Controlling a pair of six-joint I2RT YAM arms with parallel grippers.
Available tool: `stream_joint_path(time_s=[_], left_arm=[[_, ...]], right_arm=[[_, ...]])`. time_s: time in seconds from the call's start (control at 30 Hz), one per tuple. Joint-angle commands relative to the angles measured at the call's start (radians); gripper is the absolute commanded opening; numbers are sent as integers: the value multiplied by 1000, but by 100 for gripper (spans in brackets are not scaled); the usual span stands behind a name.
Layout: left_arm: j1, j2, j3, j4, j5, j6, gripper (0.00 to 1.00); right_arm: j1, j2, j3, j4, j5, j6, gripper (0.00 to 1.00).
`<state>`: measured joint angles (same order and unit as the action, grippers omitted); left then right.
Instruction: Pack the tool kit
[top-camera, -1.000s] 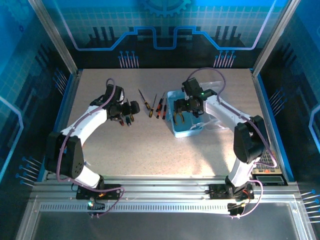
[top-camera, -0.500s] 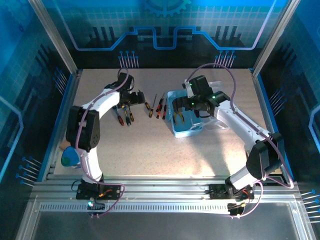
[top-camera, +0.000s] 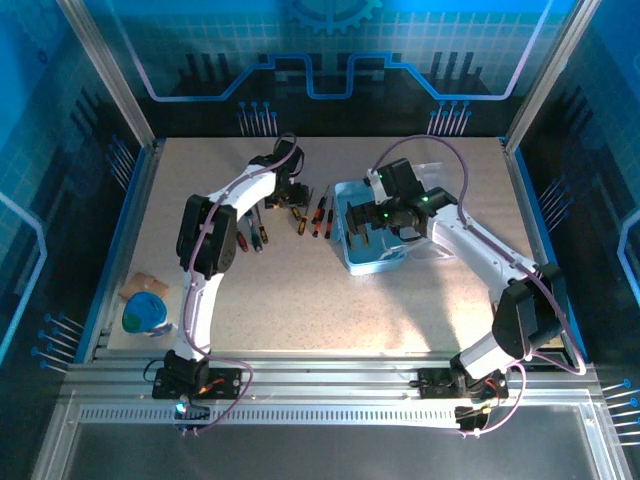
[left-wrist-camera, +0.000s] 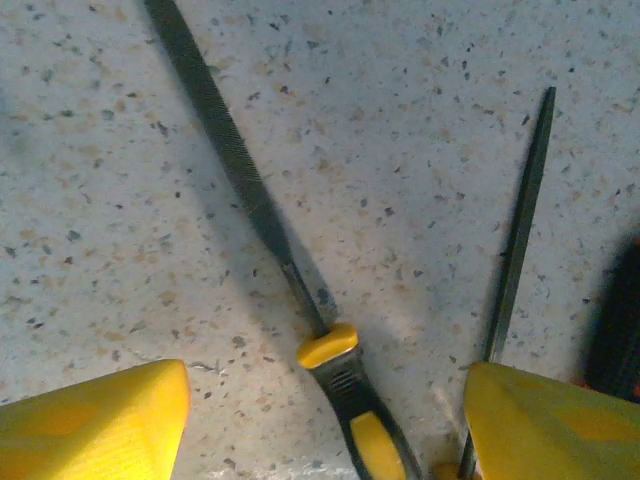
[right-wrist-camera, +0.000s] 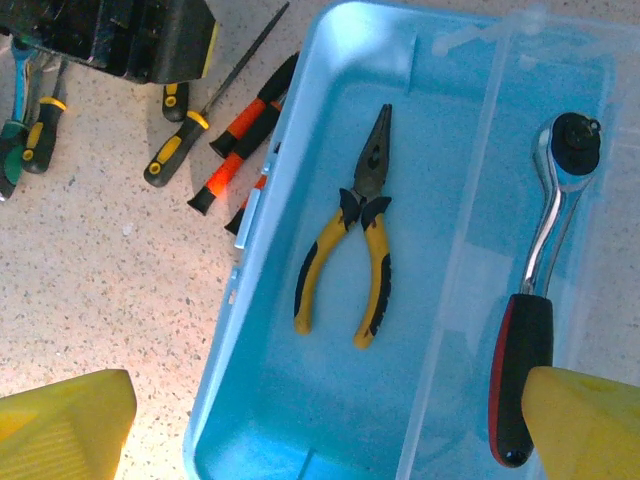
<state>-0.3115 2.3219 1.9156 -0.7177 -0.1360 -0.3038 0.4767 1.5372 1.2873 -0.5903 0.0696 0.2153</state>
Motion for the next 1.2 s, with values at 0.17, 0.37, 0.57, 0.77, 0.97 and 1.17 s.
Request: stream_joint_path(time_s=[0.17,0.37,0.57,0.77,0.97,1.17], left_arm=[[-15,79,103,-147,-56,45,59],[-14,81,84,-150,-45,52,45],[-14,48,25,-123,-31,53,16],[1,-37,-66,-77,-1,48,0],[20,-227,-200,16,128,29,0],[22,-484,-344,175,397,-4,0]], right_arm=[[-15,-25,-23,9,-28,-19,100],[-21,-37,-35,10,-33,-19,100],[-24,-49,-46,9,-33,-20,100],[-30,-70,-61,13,-54,-16,100],[-44,-105,-82,46,-170,-5,100],[-71,-152,-126,161,-354,68,100]])
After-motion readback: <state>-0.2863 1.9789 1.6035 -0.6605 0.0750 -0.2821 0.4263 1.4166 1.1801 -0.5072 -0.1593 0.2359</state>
